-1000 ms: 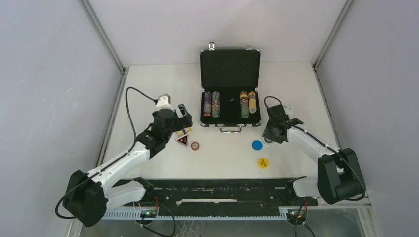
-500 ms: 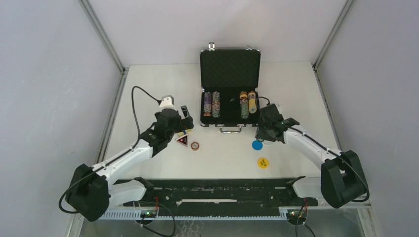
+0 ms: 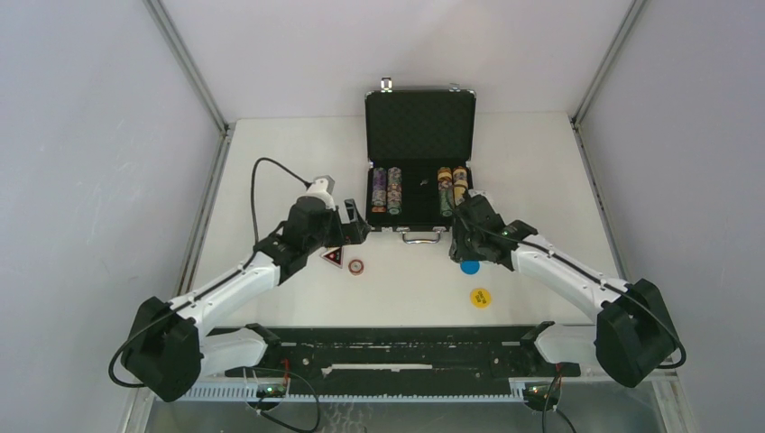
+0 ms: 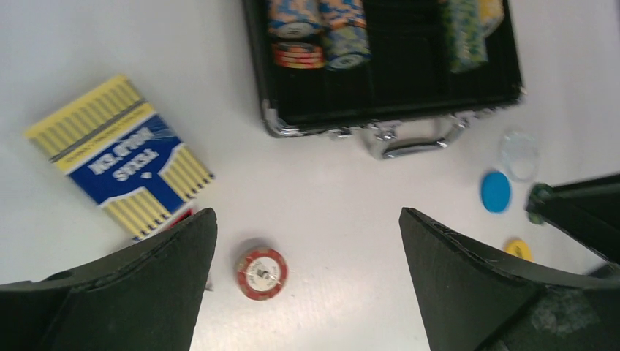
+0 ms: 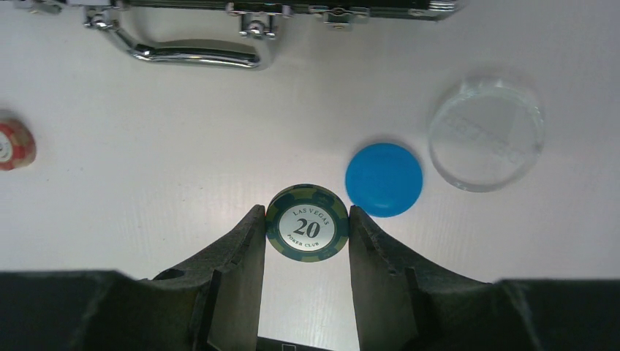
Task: Pack up texas hold em set
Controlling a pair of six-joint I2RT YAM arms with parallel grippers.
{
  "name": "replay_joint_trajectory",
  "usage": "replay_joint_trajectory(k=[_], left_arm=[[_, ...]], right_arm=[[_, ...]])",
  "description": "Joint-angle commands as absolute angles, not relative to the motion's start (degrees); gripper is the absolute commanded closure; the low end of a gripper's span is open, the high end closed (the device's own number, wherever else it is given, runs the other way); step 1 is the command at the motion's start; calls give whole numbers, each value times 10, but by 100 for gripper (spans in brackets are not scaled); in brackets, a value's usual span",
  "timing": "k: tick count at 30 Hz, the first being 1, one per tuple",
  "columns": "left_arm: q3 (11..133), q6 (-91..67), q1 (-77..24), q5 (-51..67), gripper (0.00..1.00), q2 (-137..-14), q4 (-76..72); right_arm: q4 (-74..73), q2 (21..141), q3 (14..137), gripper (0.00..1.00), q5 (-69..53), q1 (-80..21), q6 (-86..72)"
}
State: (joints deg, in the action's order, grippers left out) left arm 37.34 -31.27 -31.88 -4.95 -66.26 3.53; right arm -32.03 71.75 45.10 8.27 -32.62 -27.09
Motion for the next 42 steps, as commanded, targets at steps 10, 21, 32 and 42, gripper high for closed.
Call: replay_joint_trajectory(k=[10, 21, 32, 42], left_arm=[[475, -350, -321, 212, 3, -673, 81], [499, -419, -321, 356, 6, -747, 63], [522, -478, -320, 427, 2, -808, 27], [522, -521, -320, 468, 5, -848, -33]], right_arm=[[-307, 711, 502, 73, 84, -398, -248], [-309, 718, 524, 73, 79, -444, -246], [-319, 725, 546, 73, 91, -489, -250], [-327, 728, 572, 73, 94, -520, -246]])
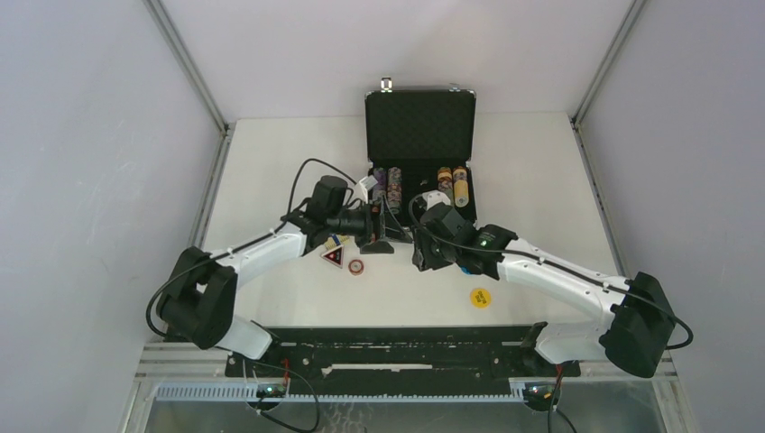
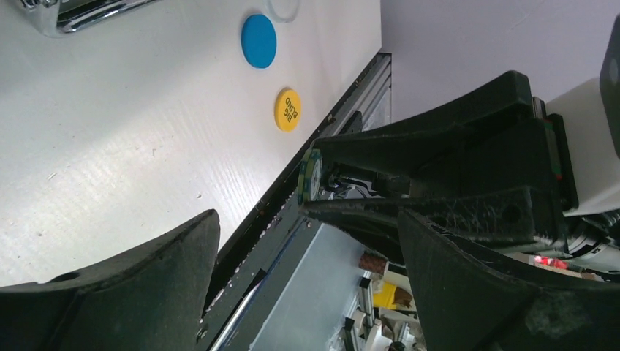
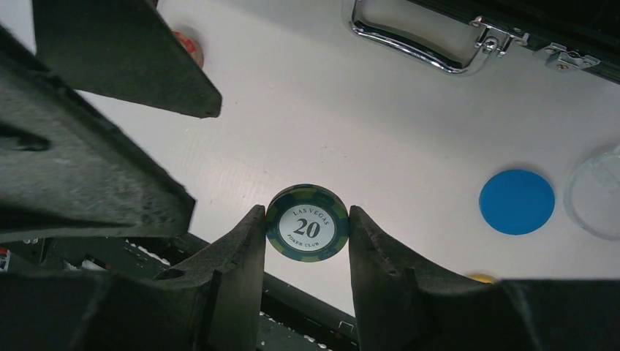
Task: Pack up texas hold em set
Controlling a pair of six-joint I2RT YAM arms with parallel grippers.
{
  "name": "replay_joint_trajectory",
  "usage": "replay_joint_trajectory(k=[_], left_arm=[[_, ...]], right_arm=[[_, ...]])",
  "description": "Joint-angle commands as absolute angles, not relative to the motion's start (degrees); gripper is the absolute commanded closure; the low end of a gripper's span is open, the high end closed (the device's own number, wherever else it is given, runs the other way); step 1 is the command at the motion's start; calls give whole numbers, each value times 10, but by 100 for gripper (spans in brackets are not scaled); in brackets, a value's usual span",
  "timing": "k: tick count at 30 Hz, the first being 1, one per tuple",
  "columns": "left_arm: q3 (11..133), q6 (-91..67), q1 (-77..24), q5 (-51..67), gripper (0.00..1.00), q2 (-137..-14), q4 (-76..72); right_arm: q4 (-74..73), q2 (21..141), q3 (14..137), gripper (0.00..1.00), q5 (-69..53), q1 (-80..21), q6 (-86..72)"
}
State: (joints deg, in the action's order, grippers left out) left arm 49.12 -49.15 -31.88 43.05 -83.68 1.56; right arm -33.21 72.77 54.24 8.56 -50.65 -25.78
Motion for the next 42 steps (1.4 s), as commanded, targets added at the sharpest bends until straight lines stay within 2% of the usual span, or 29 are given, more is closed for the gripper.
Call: replay_joint_trajectory(k=[1, 28, 42], left_arm=[[521, -527, -320, 473, 5, -851, -42], [511, -532, -321, 528, 16, -893, -71], [507, -535, -336, 546, 24, -917, -72]], right_arm=[[-328, 728, 573, 73, 94, -523, -246], [-350, 708, 584, 71, 108, -549, -210], [-350, 707, 584, 70, 110, -562, -178]])
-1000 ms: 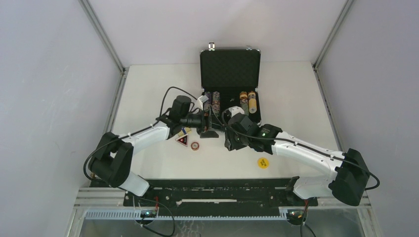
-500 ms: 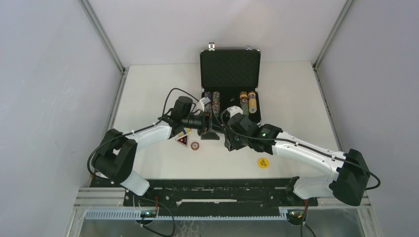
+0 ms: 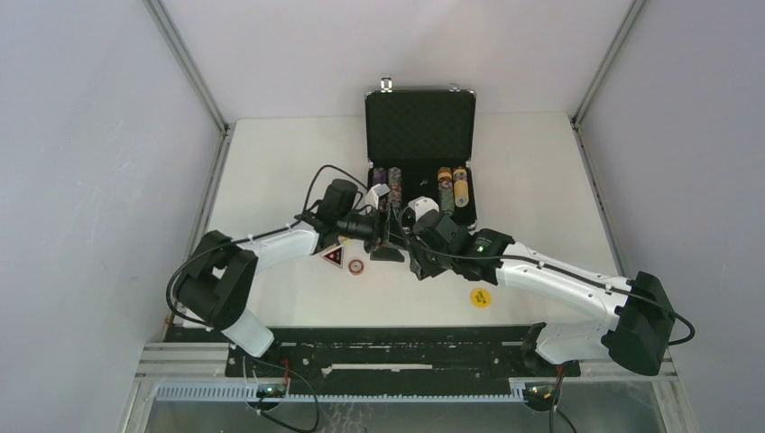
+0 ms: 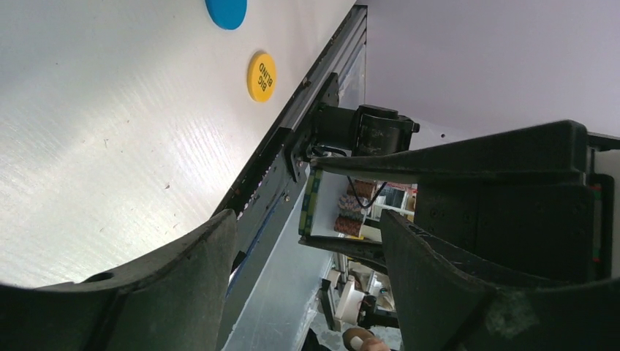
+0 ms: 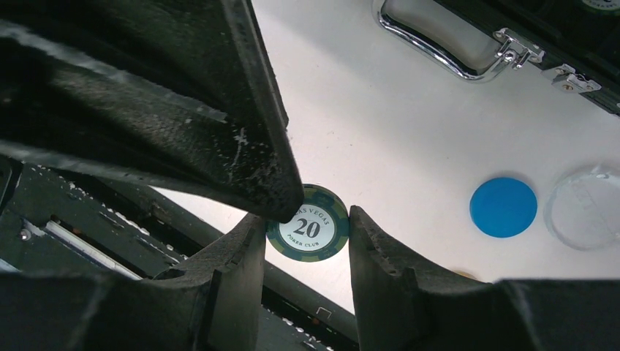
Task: Pack up texas hold em set
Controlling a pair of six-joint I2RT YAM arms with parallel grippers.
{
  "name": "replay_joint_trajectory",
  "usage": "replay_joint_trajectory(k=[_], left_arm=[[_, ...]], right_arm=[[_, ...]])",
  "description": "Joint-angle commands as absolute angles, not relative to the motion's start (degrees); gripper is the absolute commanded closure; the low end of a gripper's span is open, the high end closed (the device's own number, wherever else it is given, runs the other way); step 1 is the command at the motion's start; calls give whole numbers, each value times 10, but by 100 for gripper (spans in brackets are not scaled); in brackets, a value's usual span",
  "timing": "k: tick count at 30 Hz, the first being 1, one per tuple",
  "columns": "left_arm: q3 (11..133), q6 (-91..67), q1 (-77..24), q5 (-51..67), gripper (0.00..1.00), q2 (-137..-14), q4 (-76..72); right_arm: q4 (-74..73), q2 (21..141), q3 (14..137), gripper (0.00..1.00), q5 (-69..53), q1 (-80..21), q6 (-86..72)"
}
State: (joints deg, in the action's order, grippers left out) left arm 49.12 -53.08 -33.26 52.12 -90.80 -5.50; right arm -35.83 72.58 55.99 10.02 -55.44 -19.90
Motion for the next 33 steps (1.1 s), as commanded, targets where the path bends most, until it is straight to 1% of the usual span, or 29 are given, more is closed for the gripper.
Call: replay_joint_trajectory(k=[1, 11, 14, 23, 33], left_arm=[[507, -535, -336, 548, 25, -919, -71], [507, -516, -360, 563, 30, -933, -64], [506, -517, -363, 563, 33, -938, -64], [510, -520, -367, 572, 35, -946, -70], [514, -515, -377, 577, 43, -953, -71]], right_arm=[[-349, 707, 584, 70, 111, -562, -175], [-343, 711, 585, 70, 96, -563, -158], [-339, 709, 585, 70, 92, -564, -154], [-333, 721, 593, 70, 81, -566, -148], [-334, 737, 604, 70, 79, -568, -146]])
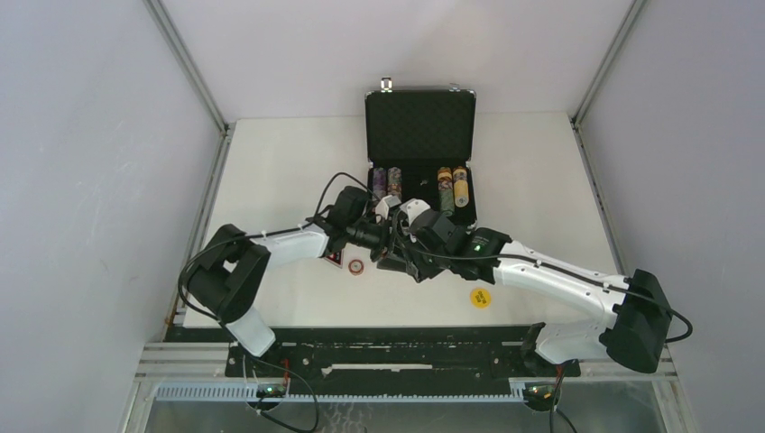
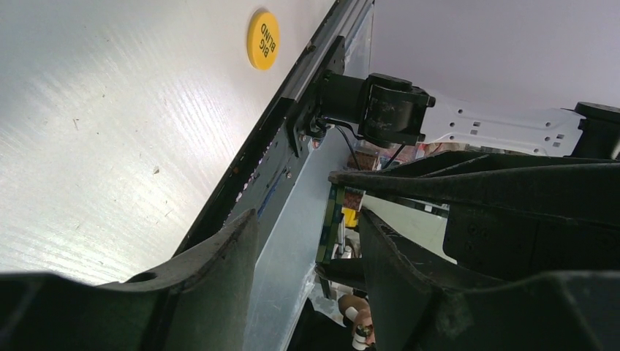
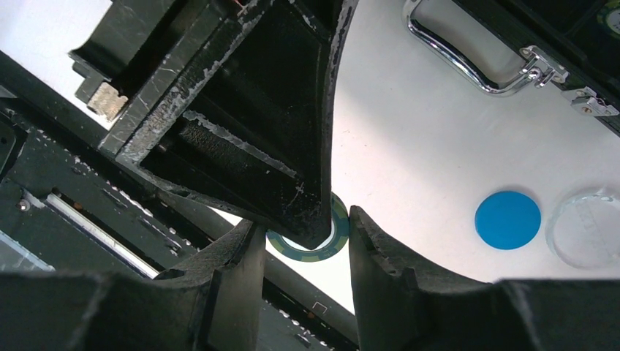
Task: Pack up texas hold em set
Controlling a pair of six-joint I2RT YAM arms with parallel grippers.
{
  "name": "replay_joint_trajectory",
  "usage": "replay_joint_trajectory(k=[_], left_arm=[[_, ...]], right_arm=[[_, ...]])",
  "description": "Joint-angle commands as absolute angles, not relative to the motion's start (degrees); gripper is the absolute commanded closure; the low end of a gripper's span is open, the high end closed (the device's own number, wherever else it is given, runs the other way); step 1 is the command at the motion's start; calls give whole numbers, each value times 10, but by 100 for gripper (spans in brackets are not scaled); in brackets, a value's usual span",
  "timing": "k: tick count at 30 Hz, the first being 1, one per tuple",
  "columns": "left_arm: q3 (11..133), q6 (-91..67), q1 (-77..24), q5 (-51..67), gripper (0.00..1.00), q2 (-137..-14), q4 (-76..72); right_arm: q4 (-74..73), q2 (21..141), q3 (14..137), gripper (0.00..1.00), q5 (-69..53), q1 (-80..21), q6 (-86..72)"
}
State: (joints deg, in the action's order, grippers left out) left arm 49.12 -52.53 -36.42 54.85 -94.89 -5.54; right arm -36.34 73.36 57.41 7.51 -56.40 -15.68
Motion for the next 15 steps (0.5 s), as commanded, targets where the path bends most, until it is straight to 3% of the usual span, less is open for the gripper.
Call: replay_joint_trajectory(k=[1, 11, 15], left_arm=[[514, -515, -377, 577, 44, -953, -71], [514, -512, -382, 579, 57, -953, -70], [516, -501, -386, 576, 67, -952, -65]], right_arm=[[-334, 738, 604, 70, 78, -569, -146], [-334, 745, 608, 70, 82, -570, -147], [-333, 748, 607, 70, 79, -570, -147]])
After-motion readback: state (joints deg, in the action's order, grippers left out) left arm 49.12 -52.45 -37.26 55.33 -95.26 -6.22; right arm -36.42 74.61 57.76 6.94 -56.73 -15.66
